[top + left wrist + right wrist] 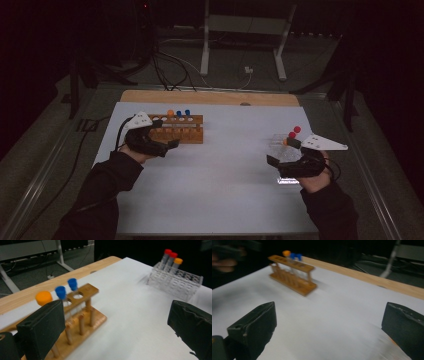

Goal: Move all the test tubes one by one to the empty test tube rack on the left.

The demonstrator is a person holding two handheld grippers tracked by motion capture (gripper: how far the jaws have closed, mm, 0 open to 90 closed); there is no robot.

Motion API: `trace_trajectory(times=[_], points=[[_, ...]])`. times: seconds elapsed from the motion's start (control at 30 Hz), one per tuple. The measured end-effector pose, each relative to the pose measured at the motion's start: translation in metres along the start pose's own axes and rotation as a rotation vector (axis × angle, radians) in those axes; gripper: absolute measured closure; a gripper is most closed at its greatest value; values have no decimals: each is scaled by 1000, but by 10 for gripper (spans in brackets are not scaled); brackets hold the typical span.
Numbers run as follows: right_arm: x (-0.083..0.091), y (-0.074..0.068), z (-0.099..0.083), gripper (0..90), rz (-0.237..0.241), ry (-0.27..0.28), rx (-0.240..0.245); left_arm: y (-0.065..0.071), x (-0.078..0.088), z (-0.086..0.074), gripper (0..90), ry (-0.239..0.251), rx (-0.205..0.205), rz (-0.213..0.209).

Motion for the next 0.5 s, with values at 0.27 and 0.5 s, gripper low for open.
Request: trace_trajectory(times=[0.27, 0.5], points=[[7, 33, -28, 86, -131, -87, -49, 24, 10, -24, 22, 14, 1, -42], [-4, 51, -53, 349, -211, -164, -77, 31, 11, -33, 22, 14, -10, -46]])
Point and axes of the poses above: each handheld gripper's, and its own axes: x roughly backward along the jaws, z roughly out of its top, y roughly to its right, the point moved 6 cm from there along -x, roughly forward along the jaws, and after that the axes turned 8 degrees about x, right-handed, at the moved point
